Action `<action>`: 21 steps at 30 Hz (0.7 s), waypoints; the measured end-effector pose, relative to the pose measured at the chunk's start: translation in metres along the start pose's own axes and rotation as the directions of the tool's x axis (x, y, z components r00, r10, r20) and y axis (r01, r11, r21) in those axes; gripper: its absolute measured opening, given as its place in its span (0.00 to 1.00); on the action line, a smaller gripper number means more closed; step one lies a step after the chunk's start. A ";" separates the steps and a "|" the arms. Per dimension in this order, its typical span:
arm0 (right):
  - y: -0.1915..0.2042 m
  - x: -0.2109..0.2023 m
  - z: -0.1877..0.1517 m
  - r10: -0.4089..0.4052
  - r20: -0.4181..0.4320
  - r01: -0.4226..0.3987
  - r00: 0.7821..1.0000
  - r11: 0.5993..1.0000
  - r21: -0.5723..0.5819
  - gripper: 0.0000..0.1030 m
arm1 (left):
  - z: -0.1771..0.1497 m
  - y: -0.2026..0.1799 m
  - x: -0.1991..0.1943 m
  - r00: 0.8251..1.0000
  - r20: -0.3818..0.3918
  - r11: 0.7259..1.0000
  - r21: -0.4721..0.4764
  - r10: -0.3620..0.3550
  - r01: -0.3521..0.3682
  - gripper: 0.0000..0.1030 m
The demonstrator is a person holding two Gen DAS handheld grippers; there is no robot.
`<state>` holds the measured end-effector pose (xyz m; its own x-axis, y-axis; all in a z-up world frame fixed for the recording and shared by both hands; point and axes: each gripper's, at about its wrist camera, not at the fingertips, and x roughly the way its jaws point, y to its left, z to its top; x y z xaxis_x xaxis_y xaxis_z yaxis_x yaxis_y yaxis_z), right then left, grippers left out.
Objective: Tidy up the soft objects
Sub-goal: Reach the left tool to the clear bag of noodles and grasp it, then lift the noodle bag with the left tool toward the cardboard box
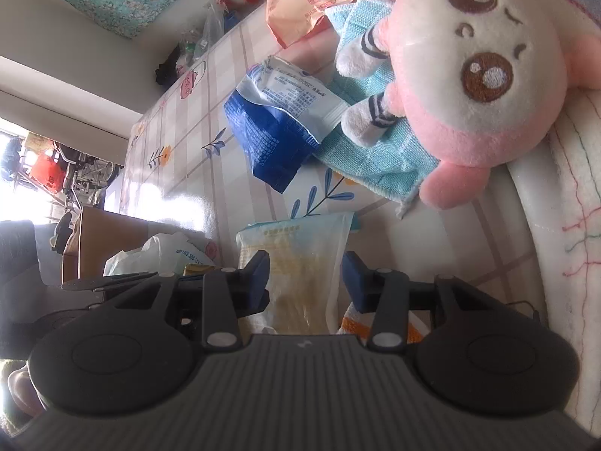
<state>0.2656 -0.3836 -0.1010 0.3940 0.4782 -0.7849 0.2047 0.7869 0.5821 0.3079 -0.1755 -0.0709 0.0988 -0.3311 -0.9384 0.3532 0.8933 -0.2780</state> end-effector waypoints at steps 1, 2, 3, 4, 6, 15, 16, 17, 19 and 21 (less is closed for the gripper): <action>-0.001 0.003 0.001 0.001 -0.006 -0.001 1.000 1.000 0.003 0.41 | 0.002 0.000 0.002 1.000 -0.003 1.000 -0.002 0.005 -0.005 0.46; -0.002 0.006 0.002 0.003 -0.011 -0.003 1.000 1.000 0.006 0.42 | 0.003 0.000 0.003 1.000 -0.003 1.000 -0.001 0.007 -0.007 0.46; -0.004 0.009 0.002 0.002 -0.013 -0.002 1.000 1.000 0.014 0.42 | 0.003 0.000 0.004 1.000 -0.002 1.000 -0.003 0.007 -0.007 0.47; -0.005 0.011 0.003 0.002 -0.015 -0.002 1.000 1.000 0.019 0.42 | 0.005 -0.001 0.005 1.000 -0.001 1.000 -0.009 0.007 -0.007 0.47; -0.010 0.014 0.004 0.014 -0.020 -0.014 1.000 0.999 0.041 0.42 | 0.006 -0.001 0.007 1.000 0.001 1.000 -0.014 0.010 -0.010 0.49; -0.019 0.020 0.006 0.045 0.000 -0.045 0.999 0.995 0.087 0.26 | 0.005 -0.002 0.004 0.999 0.048 0.999 -0.048 0.016 -0.013 0.33; -0.017 0.020 0.006 0.044 0.007 -0.044 0.999 0.996 0.082 0.22 | 0.005 -0.001 0.001 0.998 0.057 0.998 -0.056 0.013 -0.010 0.31; -0.016 0.018 0.005 0.039 0.016 -0.040 0.999 0.996 0.075 0.21 | 0.004 0.000 -0.003 0.998 0.062 0.998 -0.062 0.009 -0.005 0.28; -0.011 0.014 0.002 0.029 0.038 -0.031 0.999 0.998 0.054 0.18 | 0.003 0.002 -0.011 0.997 0.080 0.997 -0.072 0.001 0.005 0.26; -0.006 0.005 0.000 0.029 0.070 -0.031 0.997 0.999 0.032 0.15 | 0.002 0.003 -0.021 0.994 0.106 0.997 -0.072 -0.007 0.015 0.22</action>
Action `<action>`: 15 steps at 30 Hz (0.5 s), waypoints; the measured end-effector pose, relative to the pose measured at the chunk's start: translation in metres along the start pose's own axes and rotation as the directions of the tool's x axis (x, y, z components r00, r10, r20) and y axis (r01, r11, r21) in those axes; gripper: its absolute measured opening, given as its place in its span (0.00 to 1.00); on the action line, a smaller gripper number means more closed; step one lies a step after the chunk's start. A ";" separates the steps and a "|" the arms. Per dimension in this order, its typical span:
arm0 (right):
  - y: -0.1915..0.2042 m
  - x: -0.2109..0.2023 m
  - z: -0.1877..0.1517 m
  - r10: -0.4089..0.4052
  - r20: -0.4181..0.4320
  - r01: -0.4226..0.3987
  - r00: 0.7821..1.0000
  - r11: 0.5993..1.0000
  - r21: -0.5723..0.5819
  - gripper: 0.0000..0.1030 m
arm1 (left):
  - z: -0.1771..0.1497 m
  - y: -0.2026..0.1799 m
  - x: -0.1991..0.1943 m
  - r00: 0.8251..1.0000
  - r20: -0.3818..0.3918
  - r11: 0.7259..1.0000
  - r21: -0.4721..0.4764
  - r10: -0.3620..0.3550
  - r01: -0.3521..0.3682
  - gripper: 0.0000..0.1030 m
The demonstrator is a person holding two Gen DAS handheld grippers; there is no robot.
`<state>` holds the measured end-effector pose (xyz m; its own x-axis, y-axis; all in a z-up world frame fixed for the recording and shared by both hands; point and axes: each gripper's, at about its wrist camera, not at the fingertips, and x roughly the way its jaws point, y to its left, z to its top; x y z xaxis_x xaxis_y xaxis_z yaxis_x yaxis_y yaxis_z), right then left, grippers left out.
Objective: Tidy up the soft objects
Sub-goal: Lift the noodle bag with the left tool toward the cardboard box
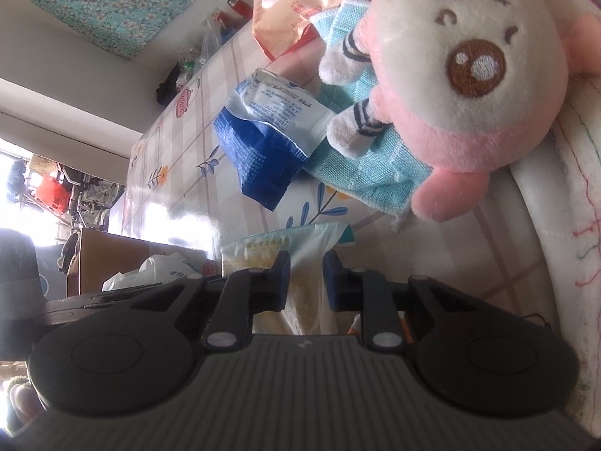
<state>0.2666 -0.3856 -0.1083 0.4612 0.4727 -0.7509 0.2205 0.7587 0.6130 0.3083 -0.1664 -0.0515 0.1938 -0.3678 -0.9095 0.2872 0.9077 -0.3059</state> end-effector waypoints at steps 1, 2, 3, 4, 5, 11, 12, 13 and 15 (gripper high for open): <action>0.003 -0.004 -0.001 0.002 0.015 -0.002 1.000 1.000 -0.007 0.14 | -0.001 0.001 -0.006 1.000 0.015 1.000 -0.001 -0.006 0.006 0.20; 0.006 -0.009 -0.002 0.003 0.034 -0.002 0.999 1.000 -0.013 0.14 | -0.002 0.001 -0.013 0.999 0.031 1.000 0.001 -0.014 0.014 0.13; 0.010 -0.013 -0.003 0.003 0.049 -0.002 0.999 1.000 -0.018 0.14 | -0.003 0.000 -0.019 0.999 0.047 1.000 0.004 -0.028 0.028 0.12; 0.013 -0.021 -0.003 0.002 0.072 0.000 0.997 1.000 -0.031 0.13 | -0.004 0.001 -0.026 0.997 0.062 0.999 0.000 -0.039 0.039 0.12; 0.018 -0.026 -0.004 0.005 0.092 -0.001 0.996 0.999 -0.042 0.13 | -0.005 0.002 -0.032 0.996 0.074 0.999 -0.001 -0.047 0.047 0.12; 0.056 -0.064 -0.013 0.047 0.220 -0.017 0.974 0.990 -0.137 0.12 | -0.014 0.003 -0.075 0.982 0.174 0.997 -0.007 -0.072 0.075 0.11; 0.062 -0.072 -0.016 0.055 0.236 -0.018 0.970 0.988 -0.154 0.12 | -0.016 0.004 -0.084 0.978 0.195 0.997 -0.006 -0.074 0.077 0.11; 0.067 -0.075 -0.017 0.062 0.246 -0.021 0.967 0.986 -0.167 0.12 | -0.017 0.005 -0.092 0.974 0.213 0.997 -0.006 -0.078 0.082 0.11; 0.078 -0.087 -0.023 0.081 0.265 -0.030 0.961 0.981 -0.191 0.12 | -0.023 0.010 -0.109 0.966 0.243 0.996 -0.012 -0.086 0.092 0.11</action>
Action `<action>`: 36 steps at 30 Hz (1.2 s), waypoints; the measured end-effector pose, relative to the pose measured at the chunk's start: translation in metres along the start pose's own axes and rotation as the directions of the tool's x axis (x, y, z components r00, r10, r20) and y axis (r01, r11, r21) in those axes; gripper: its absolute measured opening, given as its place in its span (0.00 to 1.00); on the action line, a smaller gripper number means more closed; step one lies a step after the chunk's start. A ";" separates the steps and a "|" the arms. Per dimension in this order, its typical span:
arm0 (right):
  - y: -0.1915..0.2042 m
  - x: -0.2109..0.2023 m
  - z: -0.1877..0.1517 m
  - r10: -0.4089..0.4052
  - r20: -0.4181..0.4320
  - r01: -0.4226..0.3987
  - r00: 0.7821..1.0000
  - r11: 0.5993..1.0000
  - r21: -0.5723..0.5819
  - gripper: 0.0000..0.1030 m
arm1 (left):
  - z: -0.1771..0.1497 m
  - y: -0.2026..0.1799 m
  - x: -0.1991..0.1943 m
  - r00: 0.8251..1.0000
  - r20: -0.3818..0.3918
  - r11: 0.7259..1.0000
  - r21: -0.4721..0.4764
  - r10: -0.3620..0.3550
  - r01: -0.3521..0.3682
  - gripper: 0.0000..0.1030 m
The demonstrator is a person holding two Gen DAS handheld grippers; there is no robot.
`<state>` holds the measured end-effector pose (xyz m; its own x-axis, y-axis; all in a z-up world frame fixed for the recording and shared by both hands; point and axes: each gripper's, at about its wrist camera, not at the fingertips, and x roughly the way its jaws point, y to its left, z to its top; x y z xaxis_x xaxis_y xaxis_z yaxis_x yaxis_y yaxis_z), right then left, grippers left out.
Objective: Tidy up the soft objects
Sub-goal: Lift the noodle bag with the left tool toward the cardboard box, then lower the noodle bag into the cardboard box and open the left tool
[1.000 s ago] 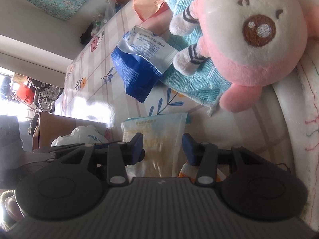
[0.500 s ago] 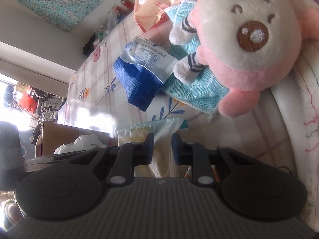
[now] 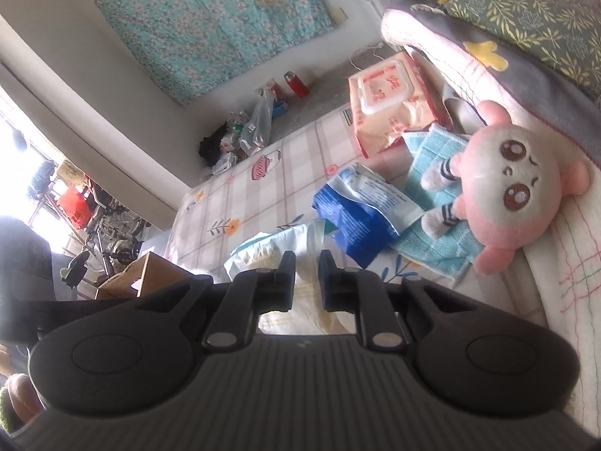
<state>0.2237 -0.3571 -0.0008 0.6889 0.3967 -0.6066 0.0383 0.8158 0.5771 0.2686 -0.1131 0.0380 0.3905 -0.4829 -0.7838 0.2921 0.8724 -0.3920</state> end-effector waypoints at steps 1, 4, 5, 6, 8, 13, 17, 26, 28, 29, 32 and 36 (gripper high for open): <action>0.005 -0.003 0.000 0.007 0.006 -0.007 1.000 1.000 -0.007 0.12 | -0.001 0.001 -0.008 1.000 0.015 1.000 0.000 -0.005 0.005 0.11; 0.024 -0.016 0.000 0.038 0.026 -0.038 0.999 0.999 -0.025 0.12 | -0.003 0.007 -0.034 0.998 0.060 1.000 -0.008 -0.005 0.005 0.11; 0.033 -0.021 -0.001 0.052 0.032 -0.050 0.998 0.998 -0.037 0.12 | -0.004 0.010 -0.042 0.997 0.074 1.000 -0.011 -0.003 0.004 0.11; 0.042 -0.024 -0.002 0.061 0.038 -0.060 0.997 0.997 -0.047 0.12 | -0.005 0.013 -0.051 0.996 0.090 1.000 -0.015 -0.001 0.003 0.11; 0.057 -0.028 -0.002 0.081 0.043 -0.078 0.996 0.995 -0.066 0.12 | -0.008 0.021 -0.071 0.993 0.122 1.000 -0.028 0.003 0.000 0.11; 0.107 -0.033 -0.006 0.155 0.034 -0.150 0.987 0.982 -0.114 0.12 | -0.019 0.051 -0.124 0.977 0.209 0.997 -0.072 0.050 -0.036 0.11; 0.163 -0.020 -0.013 0.232 -0.016 -0.232 0.973 0.959 -0.164 0.12 | -0.031 0.093 -0.169 0.953 0.264 0.983 -0.150 0.146 -0.109 0.11; 0.303 0.070 -0.063 0.340 -0.264 -0.397 0.903 0.895 -0.204 0.12 | -0.058 0.218 -0.227 0.894 0.229 0.888 -0.357 0.384 -0.290 0.11; 0.330 0.096 -0.078 0.333 -0.311 -0.406 0.890 0.889 -0.210 0.12 | -0.056 0.247 -0.228 0.884 0.190 0.864 -0.374 0.427 -0.336 0.12; 0.341 0.110 -0.084 0.328 -0.332 -0.407 0.884 0.891 -0.203 0.12 | -0.055 0.259 -0.226 0.878 0.176 0.851 -0.388 0.446 -0.354 0.12; 0.369 0.153 -0.102 0.312 -0.393 -0.400 0.865 0.902 -0.163 0.12 | -0.047 0.296 -0.217 0.869 0.127 0.821 -0.417 0.478 -0.391 0.12; 0.383 0.208 -0.114 0.288 -0.429 -0.358 0.857 0.929 -0.091 0.13 | -0.032 0.339 -0.194 0.846 0.064 0.781 -0.428 0.529 -0.455 0.15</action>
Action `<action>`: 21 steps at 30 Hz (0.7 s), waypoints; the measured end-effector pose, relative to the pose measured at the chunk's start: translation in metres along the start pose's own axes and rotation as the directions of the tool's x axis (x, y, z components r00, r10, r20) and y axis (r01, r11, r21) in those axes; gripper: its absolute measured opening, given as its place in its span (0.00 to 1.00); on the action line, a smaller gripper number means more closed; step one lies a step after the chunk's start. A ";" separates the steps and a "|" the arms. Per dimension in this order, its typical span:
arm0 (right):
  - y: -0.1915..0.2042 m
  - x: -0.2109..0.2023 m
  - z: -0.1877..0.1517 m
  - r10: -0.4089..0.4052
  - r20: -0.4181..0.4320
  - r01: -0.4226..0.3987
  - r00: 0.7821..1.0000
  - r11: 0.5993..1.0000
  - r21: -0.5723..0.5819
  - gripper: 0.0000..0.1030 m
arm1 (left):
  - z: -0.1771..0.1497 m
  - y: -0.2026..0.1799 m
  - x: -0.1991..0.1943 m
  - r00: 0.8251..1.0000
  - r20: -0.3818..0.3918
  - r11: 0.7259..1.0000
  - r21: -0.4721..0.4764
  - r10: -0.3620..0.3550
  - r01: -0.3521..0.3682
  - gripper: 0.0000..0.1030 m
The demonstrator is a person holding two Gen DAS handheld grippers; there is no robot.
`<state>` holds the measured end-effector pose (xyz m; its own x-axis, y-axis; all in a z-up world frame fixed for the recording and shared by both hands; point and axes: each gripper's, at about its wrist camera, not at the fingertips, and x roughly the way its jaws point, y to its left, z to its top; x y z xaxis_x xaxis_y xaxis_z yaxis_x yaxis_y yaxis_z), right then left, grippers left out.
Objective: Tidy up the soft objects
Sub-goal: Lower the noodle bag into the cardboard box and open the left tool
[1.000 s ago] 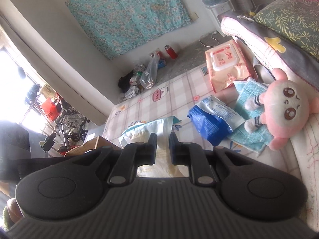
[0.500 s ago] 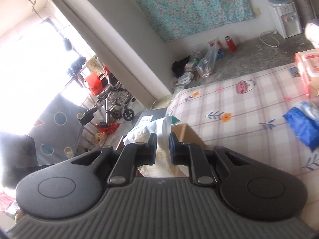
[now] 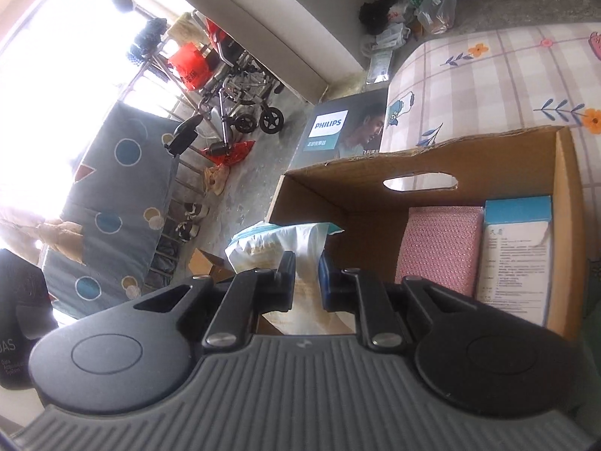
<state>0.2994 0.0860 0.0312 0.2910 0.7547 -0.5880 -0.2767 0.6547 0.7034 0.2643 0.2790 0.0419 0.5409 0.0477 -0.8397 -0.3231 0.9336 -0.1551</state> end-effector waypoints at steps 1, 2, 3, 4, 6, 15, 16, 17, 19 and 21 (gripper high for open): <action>-0.005 0.015 0.003 0.000 -0.013 0.000 1.000 0.999 0.037 0.14 | 0.003 0.001 0.010 1.000 -0.006 1.000 0.016 0.019 -0.019 0.17; -0.014 0.035 0.008 -0.003 -0.026 0.005 1.000 0.997 0.074 0.15 | 0.005 0.002 0.018 0.999 -0.011 0.999 0.022 0.031 -0.031 0.22; -0.022 0.053 0.010 -0.009 -0.036 0.013 0.999 0.994 0.105 0.15 | 0.005 0.000 0.027 0.999 -0.019 0.999 0.030 0.041 -0.041 0.27; -0.027 0.063 0.010 -0.021 -0.046 0.026 0.999 0.991 0.129 0.15 | 0.004 -0.002 0.034 0.999 -0.026 0.998 0.033 0.047 -0.046 0.27; -0.041 0.085 0.011 -0.082 -0.062 0.091 0.995 0.984 0.155 0.15 | 0.003 -0.004 0.040 0.999 -0.037 0.999 0.026 0.034 -0.033 0.27; -0.046 0.078 0.014 -0.108 -0.035 0.111 0.994 0.988 0.104 0.15 | -0.012 -0.017 0.035 0.998 -0.044 0.997 0.059 0.047 -0.044 0.28; -0.047 0.069 0.015 -0.101 -0.033 0.104 0.994 0.990 0.100 0.15 | -0.013 -0.018 0.032 0.998 -0.044 0.998 0.052 0.044 -0.041 0.28; -0.046 0.064 0.016 -0.098 -0.031 0.100 0.995 0.990 0.096 0.15 | -0.015 -0.020 0.028 0.998 -0.043 0.998 0.047 0.037 -0.035 0.30; -0.044 0.050 0.016 -0.082 -0.020 0.083 0.996 0.993 0.082 0.15 | -0.019 -0.025 0.017 0.999 -0.034 0.999 0.042 0.014 -0.012 0.35; -0.041 0.032 0.015 -0.054 -0.005 0.054 0.999 0.997 0.062 0.17 | -0.023 -0.036 0.005 1.000 -0.020 0.999 0.047 -0.014 0.015 0.46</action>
<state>0.3339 0.0824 -0.0108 0.3012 0.7185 -0.6269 -0.2030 0.6907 0.6941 0.2608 0.2380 0.0317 0.5297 0.0277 -0.8477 -0.2780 0.9499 -0.1427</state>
